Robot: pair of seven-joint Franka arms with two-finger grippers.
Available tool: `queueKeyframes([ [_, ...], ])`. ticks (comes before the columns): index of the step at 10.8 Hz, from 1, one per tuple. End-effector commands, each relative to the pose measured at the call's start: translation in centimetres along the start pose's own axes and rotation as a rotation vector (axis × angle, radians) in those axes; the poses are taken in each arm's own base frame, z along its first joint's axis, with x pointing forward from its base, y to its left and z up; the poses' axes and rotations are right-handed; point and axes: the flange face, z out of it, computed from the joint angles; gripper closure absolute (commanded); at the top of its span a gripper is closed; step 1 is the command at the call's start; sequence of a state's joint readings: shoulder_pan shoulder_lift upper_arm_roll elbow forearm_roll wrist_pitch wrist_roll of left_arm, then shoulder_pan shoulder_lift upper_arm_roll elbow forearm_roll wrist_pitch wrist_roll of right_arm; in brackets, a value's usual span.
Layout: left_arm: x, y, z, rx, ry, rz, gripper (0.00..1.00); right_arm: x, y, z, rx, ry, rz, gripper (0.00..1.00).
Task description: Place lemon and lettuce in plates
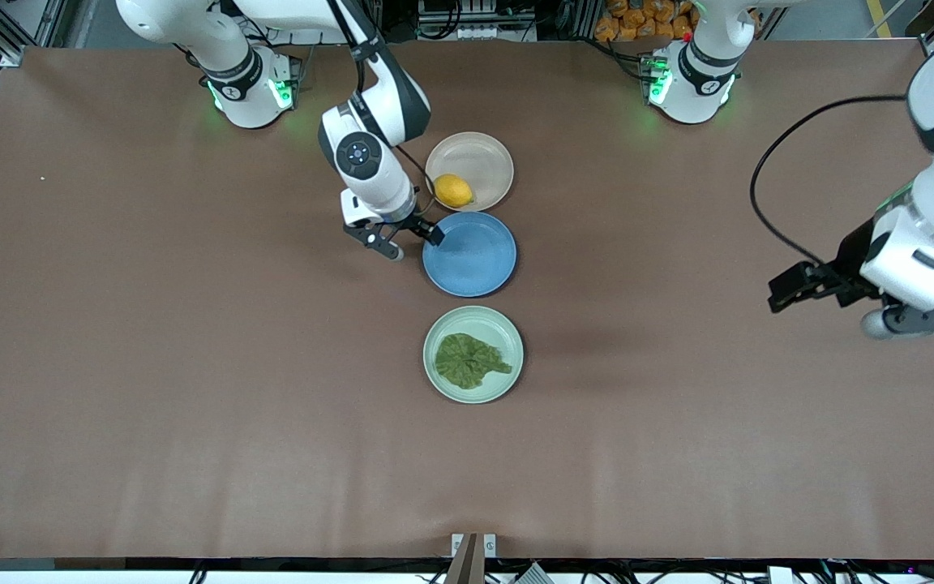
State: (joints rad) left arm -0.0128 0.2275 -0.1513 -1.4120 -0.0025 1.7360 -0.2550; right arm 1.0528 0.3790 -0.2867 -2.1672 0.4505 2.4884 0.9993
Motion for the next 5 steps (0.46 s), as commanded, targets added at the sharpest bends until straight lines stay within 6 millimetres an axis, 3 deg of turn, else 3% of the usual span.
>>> queueKeyframes([
  [1, -2.1, -0.9, -2.8, 0.025, -0.019, 0.021, 0.00, 3.7, 1.0, -1.5, -0.008, 0.043, -0.035, 0.00],
  [4, -3.5, -1.7, -5.5, 0.015, -0.019, 0.006, 0.00, 7.6, 2.5, -2.3, -0.011, 0.048, -0.086, 0.00],
  [5, -3.9, -1.6, -5.6, 0.019, -0.034, 0.009, 0.00, 9.7, 3.2, -2.7, -0.005, 0.051, -0.118, 0.00],
])
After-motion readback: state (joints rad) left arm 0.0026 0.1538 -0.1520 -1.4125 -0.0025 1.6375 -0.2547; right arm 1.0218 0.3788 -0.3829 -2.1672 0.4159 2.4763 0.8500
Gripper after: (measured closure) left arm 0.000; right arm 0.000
